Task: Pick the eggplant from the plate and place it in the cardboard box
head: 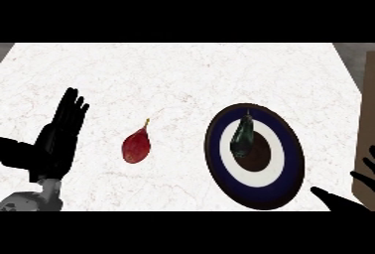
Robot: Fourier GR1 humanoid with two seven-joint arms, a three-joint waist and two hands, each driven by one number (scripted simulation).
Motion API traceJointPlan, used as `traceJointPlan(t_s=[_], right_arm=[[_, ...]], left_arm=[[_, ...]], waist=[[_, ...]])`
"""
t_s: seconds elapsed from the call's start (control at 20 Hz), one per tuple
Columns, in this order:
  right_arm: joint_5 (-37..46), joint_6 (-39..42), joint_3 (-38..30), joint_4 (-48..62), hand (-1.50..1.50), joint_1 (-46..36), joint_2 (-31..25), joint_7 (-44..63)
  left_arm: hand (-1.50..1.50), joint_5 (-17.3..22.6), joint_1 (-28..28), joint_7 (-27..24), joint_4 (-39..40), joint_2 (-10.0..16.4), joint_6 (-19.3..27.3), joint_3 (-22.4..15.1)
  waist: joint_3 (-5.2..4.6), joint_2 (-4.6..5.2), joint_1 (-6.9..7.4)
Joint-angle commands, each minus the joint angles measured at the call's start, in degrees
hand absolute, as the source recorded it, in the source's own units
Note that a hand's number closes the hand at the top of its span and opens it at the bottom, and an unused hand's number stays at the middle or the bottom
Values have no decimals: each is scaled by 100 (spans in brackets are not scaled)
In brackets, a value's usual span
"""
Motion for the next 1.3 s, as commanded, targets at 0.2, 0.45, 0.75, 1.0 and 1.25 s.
traceJointPlan(t_s=[0.2, 0.45, 0.75, 1.0, 1.25], right_arm=[[-154, 707, 356, -1218, -150, -817, -390, 3388], [352, 701, 775, -1276, -150, -2157, -101, 4921], [478, 1205, 724, -249, -150, -3149, 98, 5490], [694, 1128, 813, -80, -150, -3369, 597, 5654], [1215, 988, 1111, 338, -150, -3547, 1140, 5585]], left_arm=[[0, -23, -191, 151, -36, -68, -52, -101], [0, -57, -241, 185, 171, -44, -113, 159], [0, -254, -159, 372, -133, -188, -12, -97], [0, -217, -90, 332, -159, -198, -88, 106], [0, -414, -322, 651, -171, -330, 68, -21]], waist=[[268, 81, 187], [301, 54, 100], [303, 56, 124], [307, 38, 66], [310, 36, 42]])
